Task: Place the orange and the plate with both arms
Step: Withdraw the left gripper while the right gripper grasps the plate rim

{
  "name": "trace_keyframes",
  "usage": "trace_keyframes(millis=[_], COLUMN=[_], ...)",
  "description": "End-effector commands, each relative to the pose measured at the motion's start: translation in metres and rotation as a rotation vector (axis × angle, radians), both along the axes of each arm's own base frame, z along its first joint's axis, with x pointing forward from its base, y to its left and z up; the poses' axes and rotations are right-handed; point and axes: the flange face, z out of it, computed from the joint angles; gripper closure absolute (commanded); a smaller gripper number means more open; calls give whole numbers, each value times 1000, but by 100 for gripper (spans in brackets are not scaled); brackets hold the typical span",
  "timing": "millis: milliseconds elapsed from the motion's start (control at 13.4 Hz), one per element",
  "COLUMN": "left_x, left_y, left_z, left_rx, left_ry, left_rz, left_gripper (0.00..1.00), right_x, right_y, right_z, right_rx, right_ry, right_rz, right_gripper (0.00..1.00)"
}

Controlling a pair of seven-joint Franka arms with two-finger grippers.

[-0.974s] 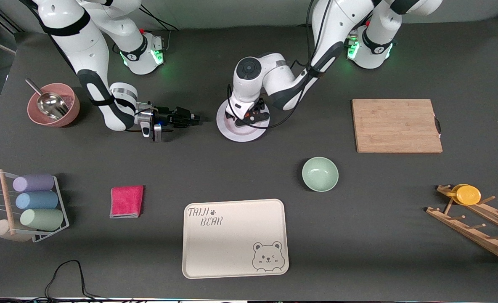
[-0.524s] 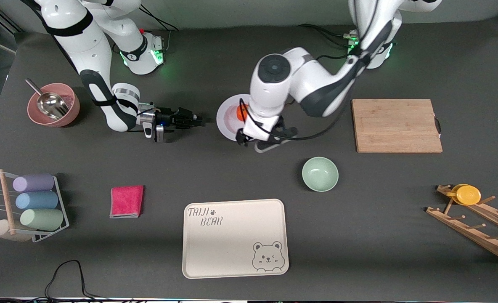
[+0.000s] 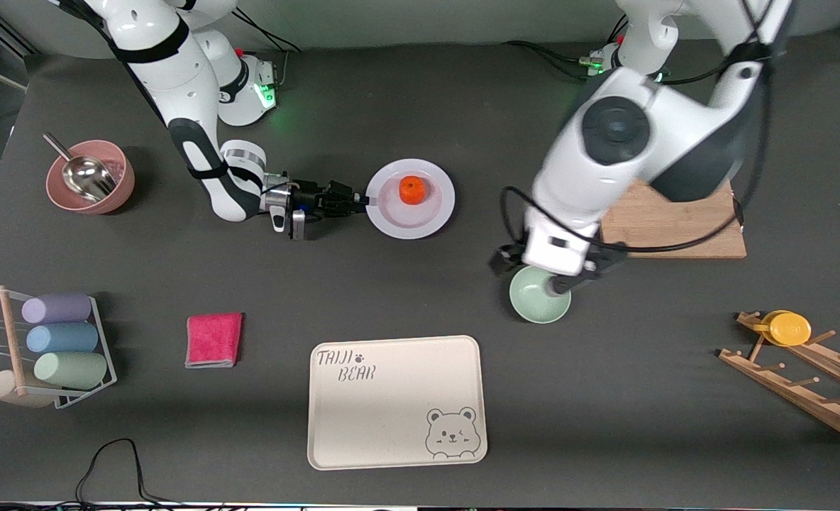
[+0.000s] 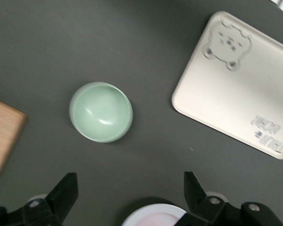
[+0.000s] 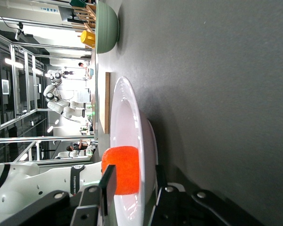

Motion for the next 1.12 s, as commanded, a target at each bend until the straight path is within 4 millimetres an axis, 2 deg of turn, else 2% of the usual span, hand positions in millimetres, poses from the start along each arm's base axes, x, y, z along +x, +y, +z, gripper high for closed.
trace_keyframes(millis=[0,150,225,300,374,449,524,599,674,749,824,974,1048], left_x=[6,12,13,12,8,5,1,-2,-3,-2,-5,-8,-9], left_y=[83,164,205,239,268,298,320,336,344,349,367,372,362], left_z=[29,43,49,55,60,64,68,69,66,61,61,58,57], left_rx=[44,55,44,30,26,23,22,28,40,41,48,59,72], left_ry=[47,96,109,119,129,137,139,139,142,147,153,164,165], left_rz=[-72,-148,-184,-225,-268,-302,-322,-320,-312,-321,-326,-345,-355], left_gripper=[0,0,0,0,0,0,0,0,0,0,0,0,0], right_x=[4,6,5,5,6,6,6,6,6,7,9,18,29], right_y=[6,8,12,13,12,13,13,13,13,13,13,11,5], right_z=[-6,-5,-6,-6,-6,-5,-5,-5,-4,-3,0,11,25], right_rx=[-11,-8,-5,-3,-3,-3,-3,-1,2,7,12,36,63], right_ry=[-23,-25,-22,-25,-25,-26,-28,-28,-29,-32,-35,-48,-67], right_rz=[-5,-3,3,5,3,3,4,4,4,3,0,-16,-39], right_gripper=[60,60,64,70,72,79,91,96,100,100,100,100,100])
